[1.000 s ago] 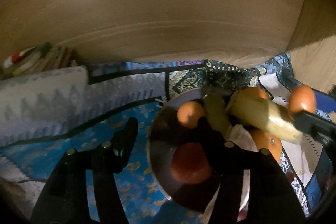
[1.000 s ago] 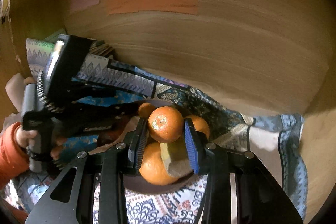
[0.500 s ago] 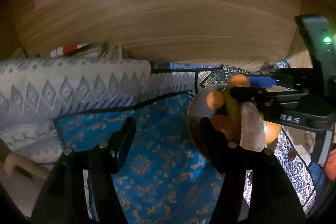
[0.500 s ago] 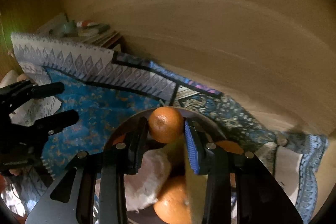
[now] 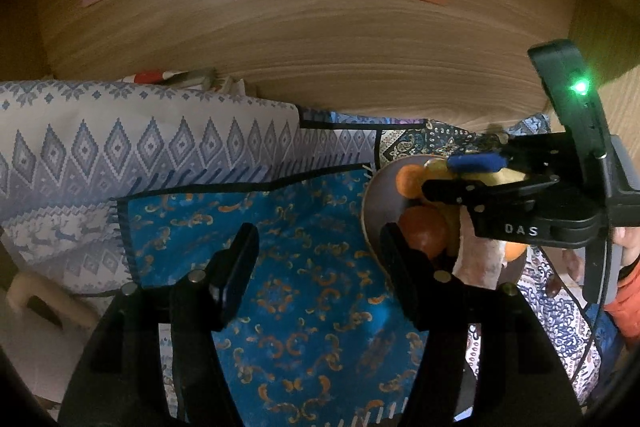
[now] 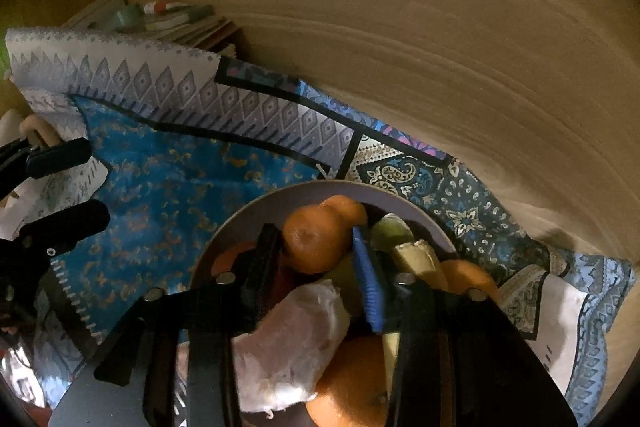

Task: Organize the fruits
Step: 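Place both mandarins onto the dark plate and open both tools, then grasp a dark date from the cloth with the left tool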

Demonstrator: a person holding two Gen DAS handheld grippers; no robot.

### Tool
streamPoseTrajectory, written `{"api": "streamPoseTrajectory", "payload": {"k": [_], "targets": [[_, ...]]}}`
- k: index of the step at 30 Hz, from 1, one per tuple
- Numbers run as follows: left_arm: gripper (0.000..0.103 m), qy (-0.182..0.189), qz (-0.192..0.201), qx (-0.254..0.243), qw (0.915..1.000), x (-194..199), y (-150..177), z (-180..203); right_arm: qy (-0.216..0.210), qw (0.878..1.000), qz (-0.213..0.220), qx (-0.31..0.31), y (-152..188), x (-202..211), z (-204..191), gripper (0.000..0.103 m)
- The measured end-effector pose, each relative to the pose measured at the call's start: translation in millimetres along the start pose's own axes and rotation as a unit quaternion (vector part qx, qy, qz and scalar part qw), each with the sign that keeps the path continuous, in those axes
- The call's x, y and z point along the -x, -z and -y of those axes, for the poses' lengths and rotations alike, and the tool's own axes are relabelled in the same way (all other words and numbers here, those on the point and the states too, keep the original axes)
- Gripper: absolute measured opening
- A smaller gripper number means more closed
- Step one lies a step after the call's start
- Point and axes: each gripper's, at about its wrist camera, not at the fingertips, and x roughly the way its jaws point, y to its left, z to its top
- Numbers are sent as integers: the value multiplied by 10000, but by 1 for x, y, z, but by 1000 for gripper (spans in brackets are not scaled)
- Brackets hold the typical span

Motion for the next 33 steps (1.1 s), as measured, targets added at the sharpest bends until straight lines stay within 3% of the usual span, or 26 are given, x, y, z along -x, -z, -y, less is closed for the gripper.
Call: {"api": "streamPoseTrajectory", "payload": {"k": [2, 10, 18, 22, 33], "targets": [[63, -11, 18, -18, 10000, 3, 1, 2, 42, 9999, 108, -6, 1, 7, 0, 56], [64, 42, 115, -61, 9999, 24, 5, 15, 150, 9979, 613, -147, 11, 55, 1, 56], [66, 266, 80, -126, 9995, 33, 19, 43, 553, 9920, 1115, -216, 54, 117, 7, 61], [66, 396, -23, -183, 9990, 32, 30, 59, 768, 9912, 1038, -286, 81, 121, 11, 62], [66, 699, -513, -249, 9959, 12, 68, 95, 546, 9946, 336, -820, 151, 97, 21, 62]]}}
